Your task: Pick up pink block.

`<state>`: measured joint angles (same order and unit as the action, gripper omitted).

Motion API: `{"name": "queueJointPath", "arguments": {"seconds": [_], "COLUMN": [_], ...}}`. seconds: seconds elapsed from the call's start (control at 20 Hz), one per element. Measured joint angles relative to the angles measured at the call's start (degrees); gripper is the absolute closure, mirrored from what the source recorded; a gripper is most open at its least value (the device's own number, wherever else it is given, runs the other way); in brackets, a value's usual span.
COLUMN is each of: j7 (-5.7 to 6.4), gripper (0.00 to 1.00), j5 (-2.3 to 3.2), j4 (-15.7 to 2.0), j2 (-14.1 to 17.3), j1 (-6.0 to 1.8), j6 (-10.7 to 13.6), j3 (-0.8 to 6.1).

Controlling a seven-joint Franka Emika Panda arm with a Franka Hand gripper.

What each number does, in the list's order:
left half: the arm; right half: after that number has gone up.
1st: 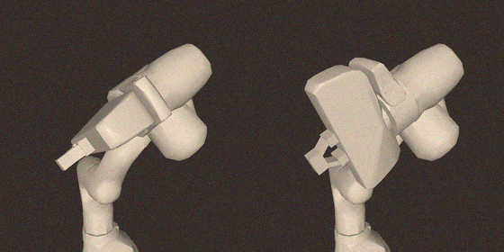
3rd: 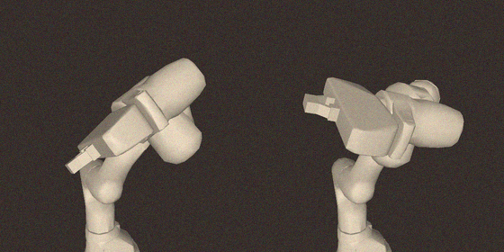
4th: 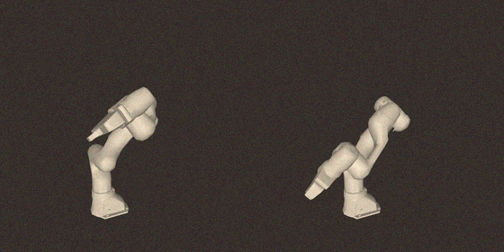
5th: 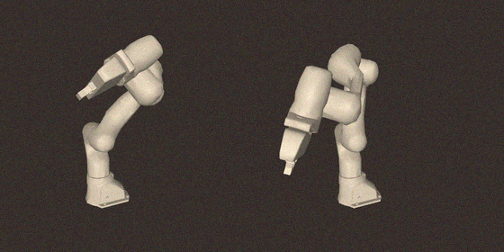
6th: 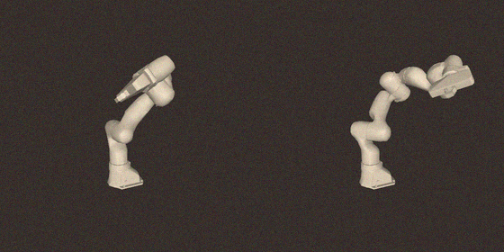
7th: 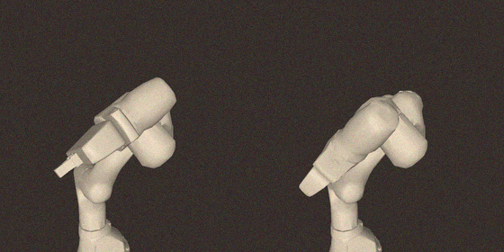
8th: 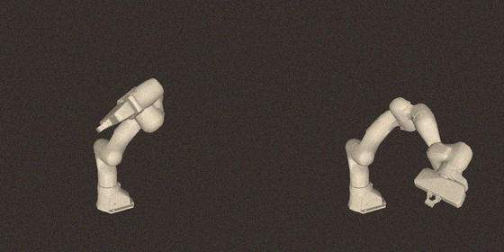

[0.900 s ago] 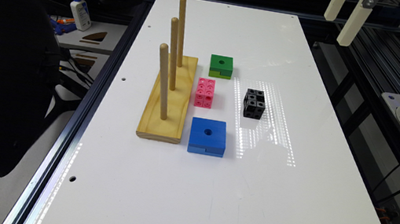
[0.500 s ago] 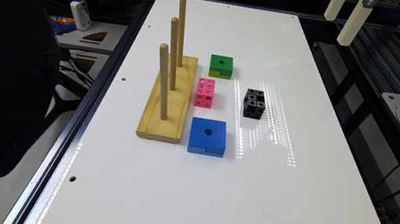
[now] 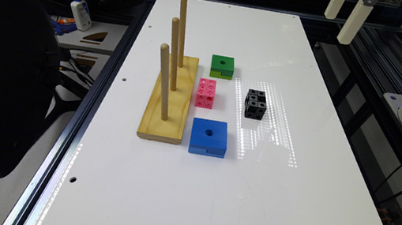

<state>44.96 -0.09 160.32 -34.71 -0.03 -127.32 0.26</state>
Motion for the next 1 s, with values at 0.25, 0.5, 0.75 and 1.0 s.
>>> {"name": "queueJointPath", "arguments": {"seconds": [0.25, 0.5, 0.75, 1.0], "j7": [0.0, 0.0, 0.0, 0.0], "gripper": [0.0, 0.0, 0.0, 0.0], "j5": [0.0, 0.0, 0.0, -0.02], "j4": [-0.67, -3.72, -7.17, -9.35], "j2": [1.61, 6.2, 10.59, 13.19], "j1": [0.01, 0.02, 0.03, 0.05], "j6": [-2.37, -4.35, -4.61, -4.61], "j3": [0.0, 0.01, 0.03, 0.2]}}
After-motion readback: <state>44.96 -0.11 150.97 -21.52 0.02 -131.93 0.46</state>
